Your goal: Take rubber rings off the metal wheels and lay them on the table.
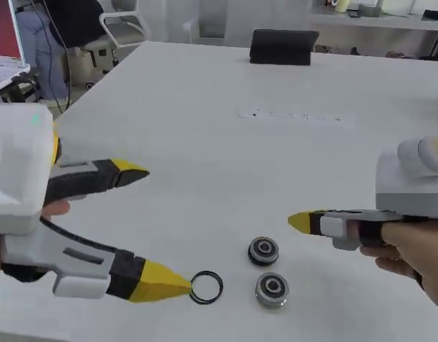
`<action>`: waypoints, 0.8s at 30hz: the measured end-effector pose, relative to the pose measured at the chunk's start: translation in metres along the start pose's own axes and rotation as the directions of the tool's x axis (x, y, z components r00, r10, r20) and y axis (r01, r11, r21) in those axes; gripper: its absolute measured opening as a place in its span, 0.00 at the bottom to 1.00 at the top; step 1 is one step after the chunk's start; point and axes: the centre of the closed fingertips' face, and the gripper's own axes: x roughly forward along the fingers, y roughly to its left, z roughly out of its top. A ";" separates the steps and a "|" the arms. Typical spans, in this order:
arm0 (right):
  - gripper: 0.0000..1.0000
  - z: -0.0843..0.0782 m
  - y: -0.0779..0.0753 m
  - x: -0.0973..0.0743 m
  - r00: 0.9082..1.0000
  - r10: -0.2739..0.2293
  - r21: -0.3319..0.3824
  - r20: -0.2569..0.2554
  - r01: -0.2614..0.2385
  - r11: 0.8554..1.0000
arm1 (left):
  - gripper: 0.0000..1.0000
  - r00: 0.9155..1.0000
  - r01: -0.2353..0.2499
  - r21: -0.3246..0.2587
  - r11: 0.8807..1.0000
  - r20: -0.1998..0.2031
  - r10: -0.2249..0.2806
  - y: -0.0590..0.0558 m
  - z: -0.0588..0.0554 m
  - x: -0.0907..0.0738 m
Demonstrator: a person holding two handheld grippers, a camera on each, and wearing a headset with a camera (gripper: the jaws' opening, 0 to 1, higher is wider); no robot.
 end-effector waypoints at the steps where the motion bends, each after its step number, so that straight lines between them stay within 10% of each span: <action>1: 0.09 -0.001 -0.001 0.000 1.000 -0.003 -0.001 -0.003 0.003 1.000 | 0.92 1.000 0.000 0.018 1.000 0.001 0.000 0.004 0.007 0.001; 10: 0.09 -0.011 -0.016 -0.002 0.998 -0.046 -0.024 -0.038 0.045 0.999 | 0.90 0.999 0.022 0.112 0.993 0.035 -0.026 0.016 0.047 0.029; 24: 0.11 -0.032 -0.023 0.007 0.993 -0.046 -0.106 -0.108 0.034 0.994 | 0.82 0.993 0.090 0.169 0.981 0.061 -0.102 0.027 0.057 0.099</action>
